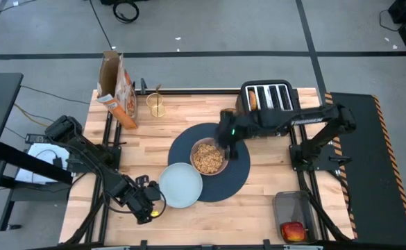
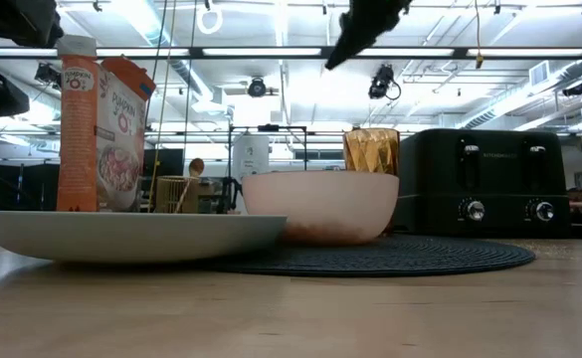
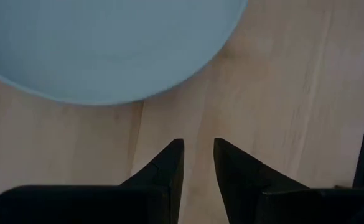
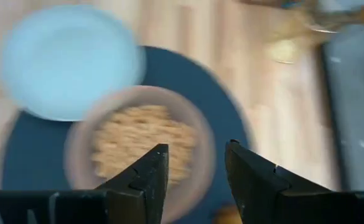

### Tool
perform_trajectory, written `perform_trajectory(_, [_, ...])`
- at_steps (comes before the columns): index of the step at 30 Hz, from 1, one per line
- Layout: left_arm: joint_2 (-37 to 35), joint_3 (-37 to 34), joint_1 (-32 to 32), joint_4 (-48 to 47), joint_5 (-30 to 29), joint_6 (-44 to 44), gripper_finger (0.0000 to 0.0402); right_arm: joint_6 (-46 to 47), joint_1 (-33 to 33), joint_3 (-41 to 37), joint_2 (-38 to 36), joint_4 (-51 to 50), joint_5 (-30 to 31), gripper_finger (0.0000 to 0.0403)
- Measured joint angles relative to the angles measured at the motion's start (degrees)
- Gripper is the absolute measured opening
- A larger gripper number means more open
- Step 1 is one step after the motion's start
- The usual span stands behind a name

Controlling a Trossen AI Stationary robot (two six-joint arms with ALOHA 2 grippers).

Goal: Arrange a breakfast setting
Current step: Adjust the light orange bowl, brown cup of milk, and blue plate

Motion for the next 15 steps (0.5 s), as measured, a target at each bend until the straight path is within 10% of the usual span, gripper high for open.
perform_trajectory(15, [2.02,0.02,7.26,13.03,-20.85,20.33,0.0096,12.42,11.69,-0.11,12.75,3.89,3.01,0.0221])
